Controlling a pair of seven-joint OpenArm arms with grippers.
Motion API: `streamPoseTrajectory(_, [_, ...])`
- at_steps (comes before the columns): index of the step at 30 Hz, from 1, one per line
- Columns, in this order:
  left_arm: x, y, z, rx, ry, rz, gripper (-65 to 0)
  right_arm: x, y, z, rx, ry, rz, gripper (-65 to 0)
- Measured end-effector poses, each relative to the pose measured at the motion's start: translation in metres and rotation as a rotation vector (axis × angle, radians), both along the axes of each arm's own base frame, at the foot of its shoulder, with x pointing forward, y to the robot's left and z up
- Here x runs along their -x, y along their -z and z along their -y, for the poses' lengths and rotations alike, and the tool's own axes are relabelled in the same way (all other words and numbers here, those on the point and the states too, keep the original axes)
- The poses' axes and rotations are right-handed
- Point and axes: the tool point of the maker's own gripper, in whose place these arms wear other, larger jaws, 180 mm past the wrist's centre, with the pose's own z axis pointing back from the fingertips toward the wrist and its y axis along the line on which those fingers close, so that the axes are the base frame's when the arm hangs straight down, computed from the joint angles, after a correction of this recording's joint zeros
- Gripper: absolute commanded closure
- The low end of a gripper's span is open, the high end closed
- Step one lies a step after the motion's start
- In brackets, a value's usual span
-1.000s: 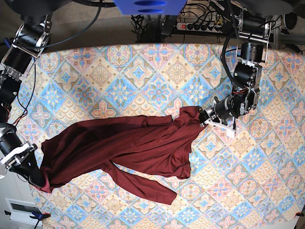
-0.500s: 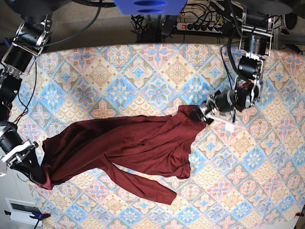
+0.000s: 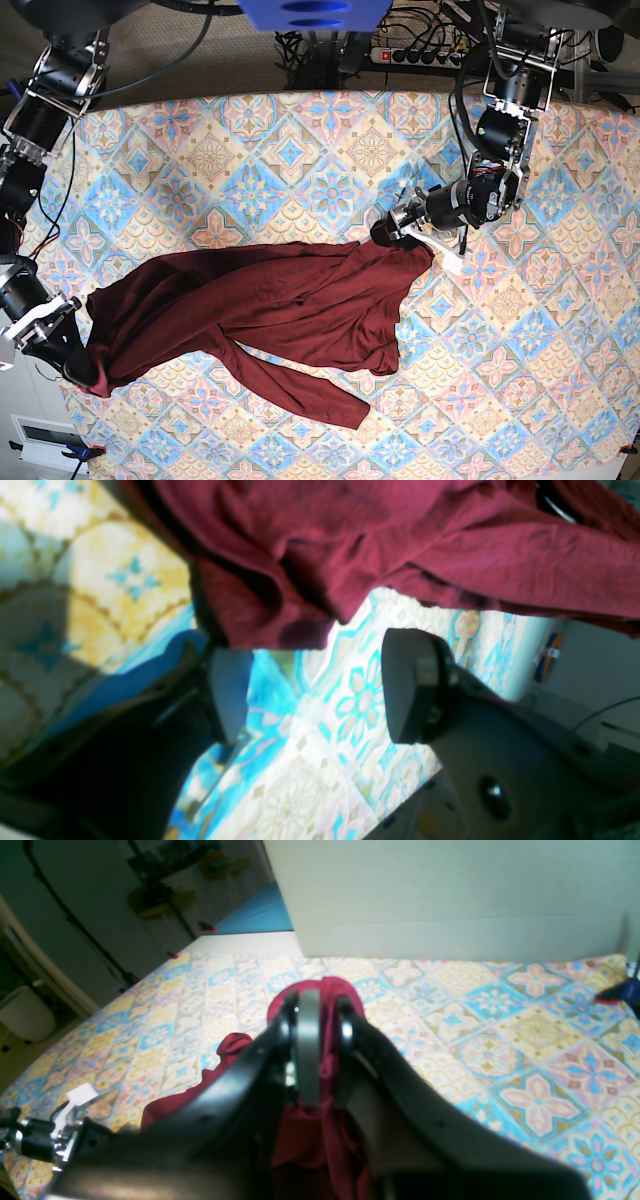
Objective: Layout the t-shirt on the table in an organized manner, then fold the t-shirt properly
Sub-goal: 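Pull the grasped shirt with the left gripper away from the right gripper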
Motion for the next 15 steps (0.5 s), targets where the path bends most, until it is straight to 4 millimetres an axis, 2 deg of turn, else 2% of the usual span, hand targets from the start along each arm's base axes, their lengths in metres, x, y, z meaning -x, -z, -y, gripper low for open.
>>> streamPoseTrajectory(7, [-0.010,0.003,0.020,0.079,-0.014,-0.033,-40.6,0.000,-0.001,0.002,-0.002,0.005,0.002,-0.3])
streamPoseTrajectory(15, [-0.010,0.007,0.019,0.082,-0.028,-0.031,-40.6,0.000,-0.001,0.002,0.000,0.004,0.003,-0.3])
